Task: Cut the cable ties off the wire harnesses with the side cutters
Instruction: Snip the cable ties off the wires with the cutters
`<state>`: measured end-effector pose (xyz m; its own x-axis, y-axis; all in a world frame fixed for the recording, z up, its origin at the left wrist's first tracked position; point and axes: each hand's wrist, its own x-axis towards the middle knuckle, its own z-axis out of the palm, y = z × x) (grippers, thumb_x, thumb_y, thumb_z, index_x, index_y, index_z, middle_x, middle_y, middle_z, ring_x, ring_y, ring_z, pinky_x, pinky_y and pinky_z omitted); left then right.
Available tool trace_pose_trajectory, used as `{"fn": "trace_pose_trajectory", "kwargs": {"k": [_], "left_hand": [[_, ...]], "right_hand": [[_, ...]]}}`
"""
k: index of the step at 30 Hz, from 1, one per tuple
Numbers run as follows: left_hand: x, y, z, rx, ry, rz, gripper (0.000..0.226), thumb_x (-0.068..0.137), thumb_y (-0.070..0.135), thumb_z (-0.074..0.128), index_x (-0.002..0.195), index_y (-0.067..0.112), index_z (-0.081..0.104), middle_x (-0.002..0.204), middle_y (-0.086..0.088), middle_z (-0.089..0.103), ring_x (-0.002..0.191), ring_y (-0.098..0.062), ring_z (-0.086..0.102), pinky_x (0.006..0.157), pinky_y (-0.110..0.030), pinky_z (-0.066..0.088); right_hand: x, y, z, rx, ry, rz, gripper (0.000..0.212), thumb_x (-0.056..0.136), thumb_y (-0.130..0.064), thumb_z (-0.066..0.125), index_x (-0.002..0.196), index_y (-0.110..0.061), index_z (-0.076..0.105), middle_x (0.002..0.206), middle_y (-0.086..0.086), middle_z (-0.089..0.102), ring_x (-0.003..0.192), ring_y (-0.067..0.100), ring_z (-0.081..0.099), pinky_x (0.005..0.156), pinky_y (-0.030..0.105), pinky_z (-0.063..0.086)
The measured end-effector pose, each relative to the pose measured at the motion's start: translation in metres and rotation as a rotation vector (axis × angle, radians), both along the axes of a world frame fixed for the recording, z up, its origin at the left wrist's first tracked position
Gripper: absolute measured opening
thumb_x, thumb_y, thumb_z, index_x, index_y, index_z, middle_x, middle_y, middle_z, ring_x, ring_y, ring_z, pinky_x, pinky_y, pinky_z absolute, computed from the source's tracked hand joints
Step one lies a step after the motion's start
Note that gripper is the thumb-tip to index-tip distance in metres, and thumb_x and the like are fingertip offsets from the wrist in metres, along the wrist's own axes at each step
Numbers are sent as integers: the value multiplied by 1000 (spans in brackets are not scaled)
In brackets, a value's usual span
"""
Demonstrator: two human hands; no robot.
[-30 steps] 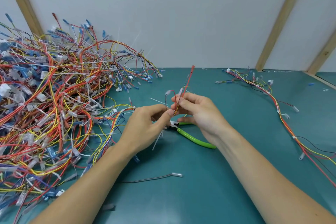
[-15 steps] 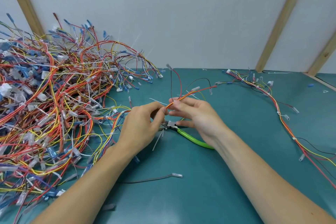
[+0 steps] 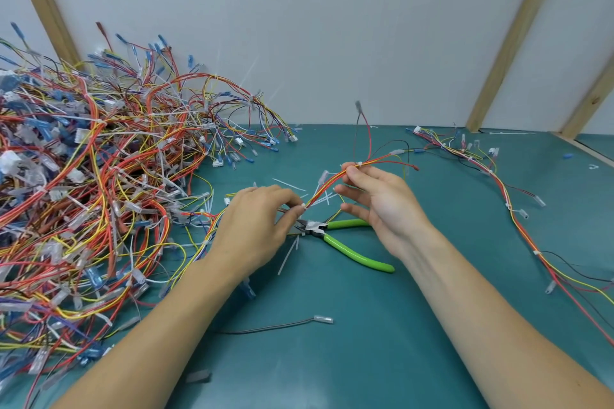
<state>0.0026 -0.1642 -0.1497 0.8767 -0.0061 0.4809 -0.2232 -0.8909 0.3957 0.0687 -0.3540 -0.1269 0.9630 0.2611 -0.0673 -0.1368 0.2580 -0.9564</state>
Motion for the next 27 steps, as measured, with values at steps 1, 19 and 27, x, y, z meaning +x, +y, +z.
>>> {"fn": "trace_pose_trajectory", "kwargs": {"k": [1, 19, 27], "left_hand": [[0, -1, 0, -10, 6, -19, 11, 99, 31, 61, 97, 24, 70, 86, 18, 63, 80, -7, 46, 83, -30, 34], [-1, -4, 0, -243, -83, -97, 24, 93, 29, 71, 114, 24, 61, 92, 19, 71, 88, 3, 66, 82, -27, 53], [-2, 13, 9, 156, 0, 207, 33, 102, 44, 47, 120, 21, 62, 109, -1, 70, 101, -30, 62, 86, -39, 41]], "right_hand": [[1, -1, -1, 13, 12, -3, 9, 102, -17, 62, 99, -15, 71, 75, -7, 70, 73, 8, 72, 57, 23, 56], [-15, 15, -6, -218, -138, 146, 11, 99, -21, 67, 99, -16, 77, 86, -4, 76, 72, 7, 70, 53, 22, 55], [-2, -2, 6, 142, 17, 169, 15, 106, -15, 53, 96, -17, 64, 90, -1, 68, 92, 17, 74, 67, 34, 62]]}}
